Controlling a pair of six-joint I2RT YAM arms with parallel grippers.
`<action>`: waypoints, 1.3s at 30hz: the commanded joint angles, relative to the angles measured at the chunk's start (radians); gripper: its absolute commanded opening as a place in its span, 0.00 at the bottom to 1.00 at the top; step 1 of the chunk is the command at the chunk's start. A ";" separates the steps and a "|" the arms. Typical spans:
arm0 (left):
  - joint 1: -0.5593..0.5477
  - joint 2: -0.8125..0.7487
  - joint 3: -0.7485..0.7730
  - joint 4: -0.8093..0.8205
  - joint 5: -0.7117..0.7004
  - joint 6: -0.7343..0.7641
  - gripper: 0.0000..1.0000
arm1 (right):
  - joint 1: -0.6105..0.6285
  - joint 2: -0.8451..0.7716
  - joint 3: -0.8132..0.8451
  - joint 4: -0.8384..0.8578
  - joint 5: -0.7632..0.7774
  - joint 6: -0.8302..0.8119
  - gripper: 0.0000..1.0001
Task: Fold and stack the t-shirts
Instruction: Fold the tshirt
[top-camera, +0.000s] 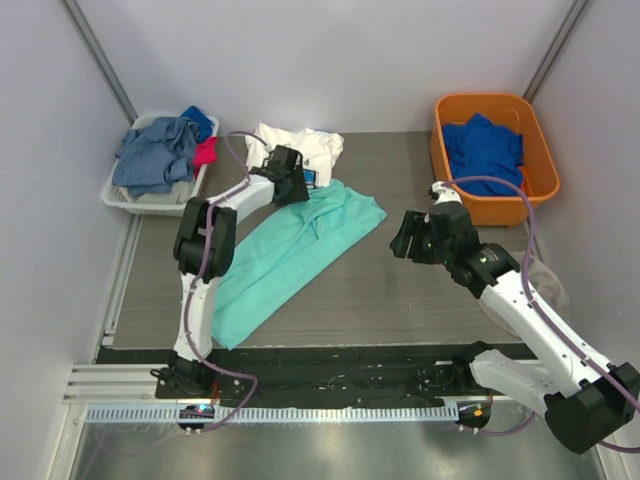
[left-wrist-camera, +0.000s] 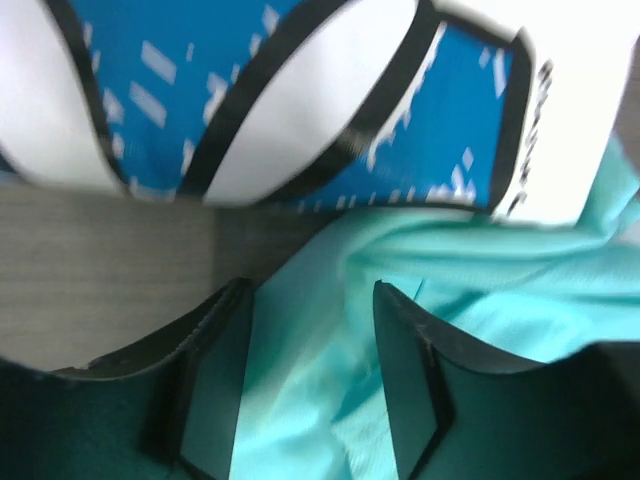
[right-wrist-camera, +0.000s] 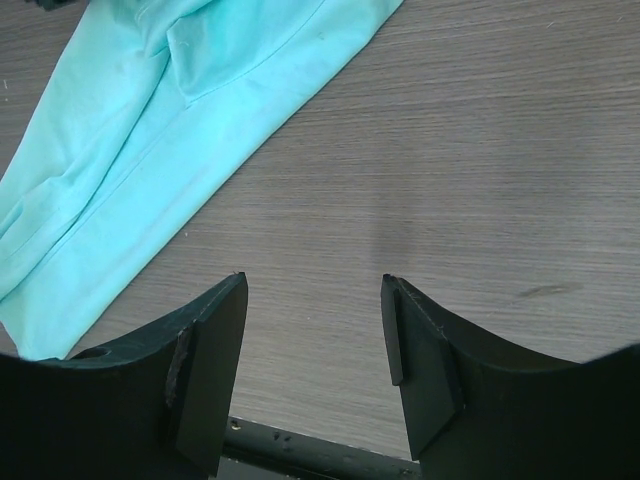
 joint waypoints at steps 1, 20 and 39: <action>-0.003 -0.126 -0.104 -0.060 -0.046 -0.012 0.62 | -0.005 -0.005 -0.002 0.026 -0.040 0.018 0.64; 0.059 -0.971 -0.572 -0.290 -0.451 -0.026 0.94 | 0.573 0.231 -0.177 0.363 0.162 0.545 0.77; 0.062 -1.325 -0.705 -0.415 -0.431 -0.041 0.98 | 0.775 0.942 0.220 0.583 0.291 0.777 0.67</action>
